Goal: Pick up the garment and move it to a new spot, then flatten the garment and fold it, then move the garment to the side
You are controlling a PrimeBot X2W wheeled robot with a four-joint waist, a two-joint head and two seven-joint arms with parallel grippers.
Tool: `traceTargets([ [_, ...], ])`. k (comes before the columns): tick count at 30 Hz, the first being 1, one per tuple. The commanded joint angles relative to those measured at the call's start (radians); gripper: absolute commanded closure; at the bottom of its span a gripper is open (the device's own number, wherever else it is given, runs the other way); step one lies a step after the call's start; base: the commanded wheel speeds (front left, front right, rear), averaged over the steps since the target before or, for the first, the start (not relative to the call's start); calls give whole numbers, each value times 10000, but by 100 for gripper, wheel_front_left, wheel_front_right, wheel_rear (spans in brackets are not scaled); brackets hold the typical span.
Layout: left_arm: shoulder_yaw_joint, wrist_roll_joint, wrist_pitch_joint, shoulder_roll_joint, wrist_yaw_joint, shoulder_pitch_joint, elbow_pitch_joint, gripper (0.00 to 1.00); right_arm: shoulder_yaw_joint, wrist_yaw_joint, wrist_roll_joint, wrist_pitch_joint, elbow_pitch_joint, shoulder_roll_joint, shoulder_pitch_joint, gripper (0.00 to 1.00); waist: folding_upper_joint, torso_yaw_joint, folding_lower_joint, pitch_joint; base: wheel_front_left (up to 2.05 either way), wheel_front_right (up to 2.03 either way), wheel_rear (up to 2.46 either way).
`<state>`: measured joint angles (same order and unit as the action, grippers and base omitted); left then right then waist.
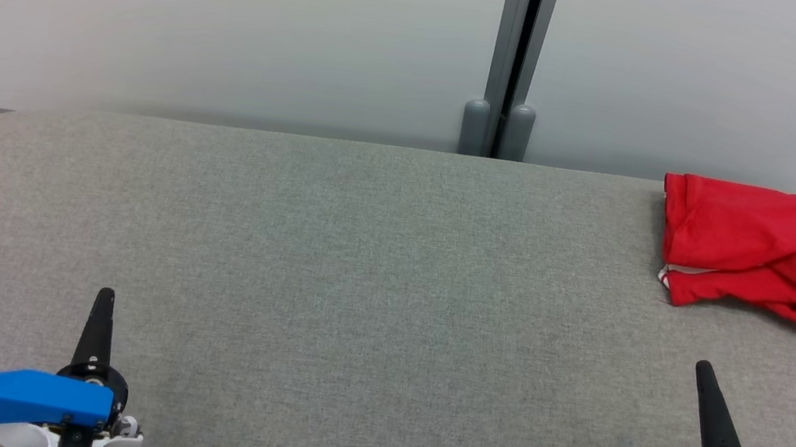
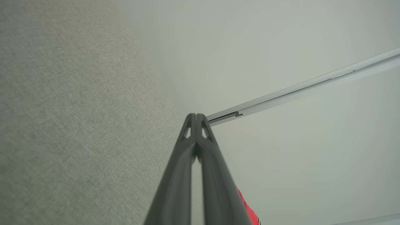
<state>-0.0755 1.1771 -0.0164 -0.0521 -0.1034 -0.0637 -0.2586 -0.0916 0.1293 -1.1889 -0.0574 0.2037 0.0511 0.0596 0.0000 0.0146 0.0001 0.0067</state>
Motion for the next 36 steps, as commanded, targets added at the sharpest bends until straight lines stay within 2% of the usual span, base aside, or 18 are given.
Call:
traceTargets([
  [1,-37,308,-66,-2,-59,-250,105,100,-44,19,-323,-45,-38,0,236,100,0,-5,0,-1,0,0,0],
  [36,-315,3282,-759,18,-239,-458,142,100,-194,22,-3211,-449,294,-11,468,100,0,-101,0,-25,0,0,0],
])
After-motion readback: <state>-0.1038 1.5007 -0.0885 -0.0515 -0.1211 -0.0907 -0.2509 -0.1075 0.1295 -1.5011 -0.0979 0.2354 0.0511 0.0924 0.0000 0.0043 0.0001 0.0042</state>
